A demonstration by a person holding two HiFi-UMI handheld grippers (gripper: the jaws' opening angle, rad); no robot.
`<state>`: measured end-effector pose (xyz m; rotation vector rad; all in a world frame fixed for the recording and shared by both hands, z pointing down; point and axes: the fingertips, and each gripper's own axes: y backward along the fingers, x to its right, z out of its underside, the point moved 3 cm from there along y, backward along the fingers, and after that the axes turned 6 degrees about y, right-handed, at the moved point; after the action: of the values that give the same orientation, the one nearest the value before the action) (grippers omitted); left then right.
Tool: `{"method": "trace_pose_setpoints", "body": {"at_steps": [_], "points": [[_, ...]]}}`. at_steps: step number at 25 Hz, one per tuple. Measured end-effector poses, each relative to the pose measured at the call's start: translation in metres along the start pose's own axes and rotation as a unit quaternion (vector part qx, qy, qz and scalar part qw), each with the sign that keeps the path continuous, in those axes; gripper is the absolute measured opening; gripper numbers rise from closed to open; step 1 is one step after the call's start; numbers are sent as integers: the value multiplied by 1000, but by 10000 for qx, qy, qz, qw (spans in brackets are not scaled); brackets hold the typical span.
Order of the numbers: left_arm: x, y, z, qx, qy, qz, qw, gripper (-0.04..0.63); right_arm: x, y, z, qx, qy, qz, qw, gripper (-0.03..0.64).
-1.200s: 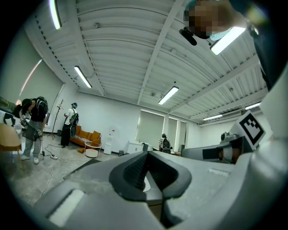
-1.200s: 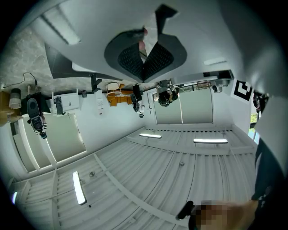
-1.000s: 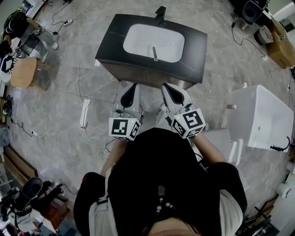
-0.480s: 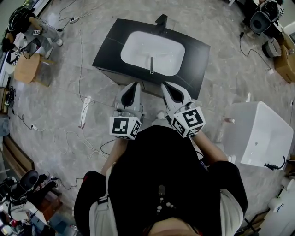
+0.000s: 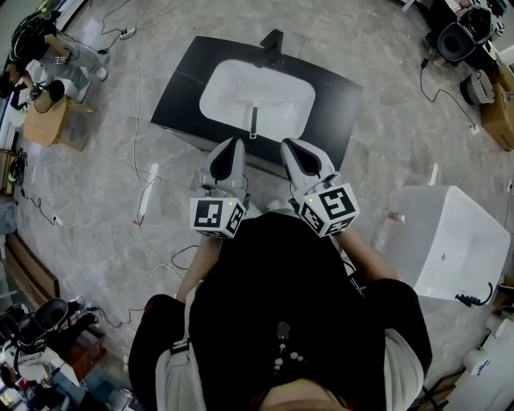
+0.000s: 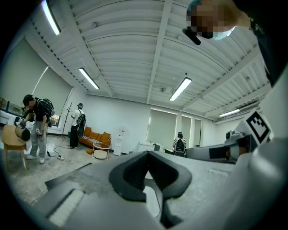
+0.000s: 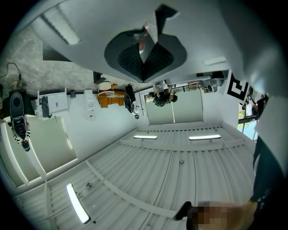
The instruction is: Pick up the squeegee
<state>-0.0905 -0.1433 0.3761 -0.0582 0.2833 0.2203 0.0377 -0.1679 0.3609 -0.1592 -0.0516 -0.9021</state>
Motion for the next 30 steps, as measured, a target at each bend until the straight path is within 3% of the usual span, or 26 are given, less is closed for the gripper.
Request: {"method": "trace_pose_setpoints", "body": {"at_steps": [10, 22, 30], "points": [[-17, -45, 12, -235, 45, -88, 9997, 2, 33, -20, 6, -175, -114, 123, 9997, 3], [-57, -119, 70, -1098, 96, -37, 9939, 2, 79, -63, 14, -476, -308, 537, 9969, 3], [-98, -161, 126, -1669, 424, -452, 9840, 2, 102, -91, 31, -842, -407, 700, 9932, 3]]}}
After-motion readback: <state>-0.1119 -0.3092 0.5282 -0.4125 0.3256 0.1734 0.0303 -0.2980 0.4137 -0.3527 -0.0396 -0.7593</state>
